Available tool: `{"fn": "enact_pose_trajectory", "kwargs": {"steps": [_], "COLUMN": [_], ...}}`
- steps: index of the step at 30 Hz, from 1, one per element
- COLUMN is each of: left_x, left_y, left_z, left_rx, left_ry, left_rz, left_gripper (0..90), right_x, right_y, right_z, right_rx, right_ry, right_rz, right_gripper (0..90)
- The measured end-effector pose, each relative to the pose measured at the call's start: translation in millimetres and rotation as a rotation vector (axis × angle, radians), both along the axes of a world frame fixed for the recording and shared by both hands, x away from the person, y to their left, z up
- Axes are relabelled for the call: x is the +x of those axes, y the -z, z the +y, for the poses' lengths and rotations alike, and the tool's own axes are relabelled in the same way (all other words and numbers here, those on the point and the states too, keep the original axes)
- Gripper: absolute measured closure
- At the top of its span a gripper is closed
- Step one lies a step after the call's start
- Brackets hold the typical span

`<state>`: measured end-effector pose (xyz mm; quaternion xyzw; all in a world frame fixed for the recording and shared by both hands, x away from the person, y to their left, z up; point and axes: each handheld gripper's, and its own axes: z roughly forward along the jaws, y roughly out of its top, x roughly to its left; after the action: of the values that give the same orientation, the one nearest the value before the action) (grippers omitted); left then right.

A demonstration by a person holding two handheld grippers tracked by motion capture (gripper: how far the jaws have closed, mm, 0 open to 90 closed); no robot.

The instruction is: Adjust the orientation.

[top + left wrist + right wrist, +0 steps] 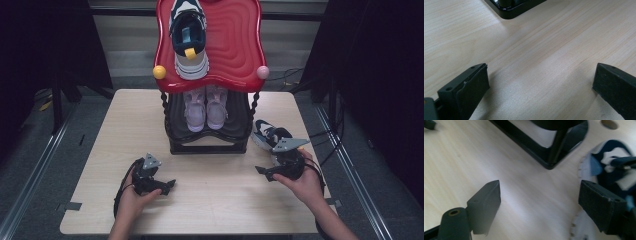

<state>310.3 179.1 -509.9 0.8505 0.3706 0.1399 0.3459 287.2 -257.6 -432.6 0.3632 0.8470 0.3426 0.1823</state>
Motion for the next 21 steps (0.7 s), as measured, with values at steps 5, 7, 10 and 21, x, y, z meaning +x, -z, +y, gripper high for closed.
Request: {"fn": "enact_pose_trajectory", "kwargs": {"steps": [5, 7, 10, 21], "left_x": [0.0, 0.0, 0.1, 0.1], "left_y": [0.0, 0.0, 0.0, 0.0], "left_z": [0.0, 0.0, 0.0, 0.0], "left_rx": [0.0, 0.0, 0.001, 0.0], "left_ry": [0.0, 0.0, 0.0, 0.0], "left_rz": [0.0, 0.0, 0.0, 0.0], "left_gripper": [0.0, 0.0, 0.0, 0.0], "right_x": [3.9, 4.2, 4.1, 13.1], "right_y": [-5.9, -6.9, -6.4, -8.5], "right_z": [-14.6, -19.5, -27.6, -40.7], "right_rx": [-0.016, -0.028, -0.055, -0.029], "right_ry": [0.037, 0.05, 0.067, 0.094], "right_rz": [-0.011, -0.018, -0.039, -0.02], "right_gripper": [17.9, 17.9, 17.9, 20.1]}}
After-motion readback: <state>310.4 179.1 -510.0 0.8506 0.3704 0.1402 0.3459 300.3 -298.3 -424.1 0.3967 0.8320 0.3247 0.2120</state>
